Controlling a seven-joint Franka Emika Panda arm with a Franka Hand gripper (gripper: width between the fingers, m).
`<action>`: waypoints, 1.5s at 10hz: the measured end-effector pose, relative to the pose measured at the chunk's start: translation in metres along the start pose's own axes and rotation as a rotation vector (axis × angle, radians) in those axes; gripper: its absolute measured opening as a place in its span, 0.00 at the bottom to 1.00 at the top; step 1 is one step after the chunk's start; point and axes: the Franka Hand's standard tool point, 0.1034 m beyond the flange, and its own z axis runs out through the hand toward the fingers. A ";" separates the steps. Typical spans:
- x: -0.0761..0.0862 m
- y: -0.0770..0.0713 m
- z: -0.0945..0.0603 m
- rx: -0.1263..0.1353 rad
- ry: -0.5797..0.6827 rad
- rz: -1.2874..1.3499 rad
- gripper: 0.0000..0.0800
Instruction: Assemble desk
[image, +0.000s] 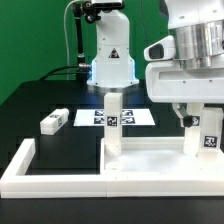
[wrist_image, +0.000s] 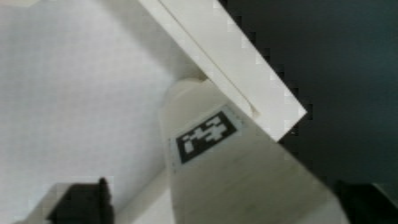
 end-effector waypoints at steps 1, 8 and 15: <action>0.001 0.000 0.000 0.000 0.001 -0.001 0.53; 0.022 0.013 -0.005 -0.060 -0.067 0.659 0.37; 0.019 0.007 -0.002 -0.083 -0.056 1.344 0.37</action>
Offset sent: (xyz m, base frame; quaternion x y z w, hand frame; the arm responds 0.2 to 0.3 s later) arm 0.0000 0.0000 0.0000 0.0000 0.0000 0.1938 0.9810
